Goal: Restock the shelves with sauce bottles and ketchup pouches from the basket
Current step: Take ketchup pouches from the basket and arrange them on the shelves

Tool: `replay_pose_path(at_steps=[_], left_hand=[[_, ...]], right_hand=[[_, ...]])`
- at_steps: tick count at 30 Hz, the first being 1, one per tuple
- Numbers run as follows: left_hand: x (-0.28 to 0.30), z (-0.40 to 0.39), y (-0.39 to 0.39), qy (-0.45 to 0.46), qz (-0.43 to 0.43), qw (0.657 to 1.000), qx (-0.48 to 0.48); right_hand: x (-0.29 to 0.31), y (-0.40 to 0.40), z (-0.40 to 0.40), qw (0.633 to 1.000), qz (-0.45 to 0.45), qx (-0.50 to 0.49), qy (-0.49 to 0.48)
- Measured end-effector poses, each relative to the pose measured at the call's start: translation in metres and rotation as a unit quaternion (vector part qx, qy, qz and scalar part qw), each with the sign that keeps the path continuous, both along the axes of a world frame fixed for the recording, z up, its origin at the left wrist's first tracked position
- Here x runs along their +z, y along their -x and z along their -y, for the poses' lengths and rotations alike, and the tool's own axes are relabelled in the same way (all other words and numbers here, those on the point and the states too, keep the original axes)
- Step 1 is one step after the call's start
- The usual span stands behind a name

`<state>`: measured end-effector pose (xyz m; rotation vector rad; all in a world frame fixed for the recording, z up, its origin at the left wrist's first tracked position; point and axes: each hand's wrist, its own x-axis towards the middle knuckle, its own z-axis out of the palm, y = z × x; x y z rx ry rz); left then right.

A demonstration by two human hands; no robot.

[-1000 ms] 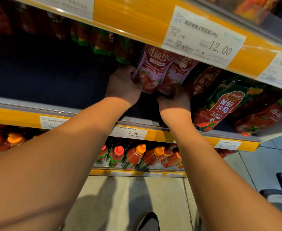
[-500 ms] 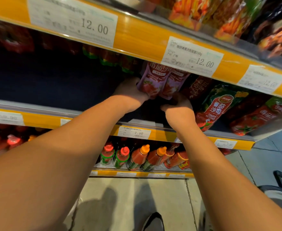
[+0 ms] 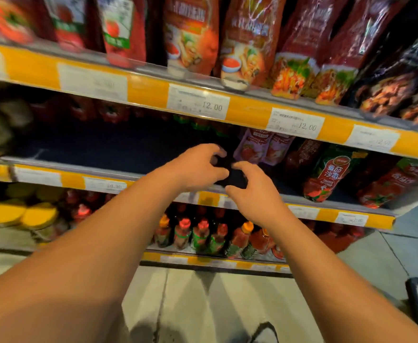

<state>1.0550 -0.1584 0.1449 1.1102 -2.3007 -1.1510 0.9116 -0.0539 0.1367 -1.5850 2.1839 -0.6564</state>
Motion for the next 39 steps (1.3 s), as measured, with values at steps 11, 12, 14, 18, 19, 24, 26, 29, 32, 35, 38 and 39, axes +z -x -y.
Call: replay_pose_path(at_steps=[11, 12, 14, 18, 19, 24, 26, 29, 32, 35, 38, 39], left_hand=[[-0.003, -0.103, -0.339, 0.077, 0.063, 0.984, 0.146], [-0.009, -0.119, -0.373, 0.063, 0.074, 0.98, 0.174], [-0.025, -0.147, -0.433, 0.045, 0.081, 0.972, 0.217], [-0.06, -0.209, -0.544, 0.011, 0.098, 0.945, 0.313], [-0.068, -0.225, -0.567, 0.005, 0.104, 0.934, 0.341], [-0.107, -0.281, -0.644, -0.089, 0.197, 0.883, 0.417], [-0.127, -0.292, -0.664, -0.132, 0.231, 0.858, 0.439], [-0.155, -0.293, -0.678, -0.181, 0.253, 0.817, 0.485], [-0.179, -0.285, -0.676, -0.234, 0.271, 0.795, 0.49], [-0.213, -0.278, -0.67, -0.306, 0.303, 0.766, 0.477], [-0.249, -0.275, -0.665, -0.36, 0.282, 0.732, 0.505], [-0.26, -0.275, -0.663, -0.376, 0.269, 0.708, 0.534]], right_hand=[[0.008, -0.181, -0.019, 0.981, 0.034, 0.187, -0.04], [0.011, -0.201, -0.02, 0.975, 0.036, 0.213, -0.047], [0.019, -0.238, -0.021, 0.964, 0.027, 0.26, -0.049], [0.033, -0.324, -0.02, 0.927, -0.032, 0.367, -0.064], [0.034, -0.346, -0.021, 0.915, -0.048, 0.394, -0.071], [0.026, -0.449, -0.034, 0.844, -0.111, 0.512, -0.119], [0.015, -0.482, -0.044, 0.818, -0.126, 0.544, -0.139], [-0.005, -0.522, -0.059, 0.798, -0.111, 0.571, -0.159], [-0.029, -0.544, -0.075, 0.794, -0.079, 0.572, -0.188], [-0.057, -0.54, -0.09, 0.815, -0.029, 0.543, -0.202], [-0.073, -0.53, -0.088, 0.816, 0.001, 0.536, -0.218], [-0.074, -0.528, -0.084, 0.823, 0.022, 0.525, -0.216]])
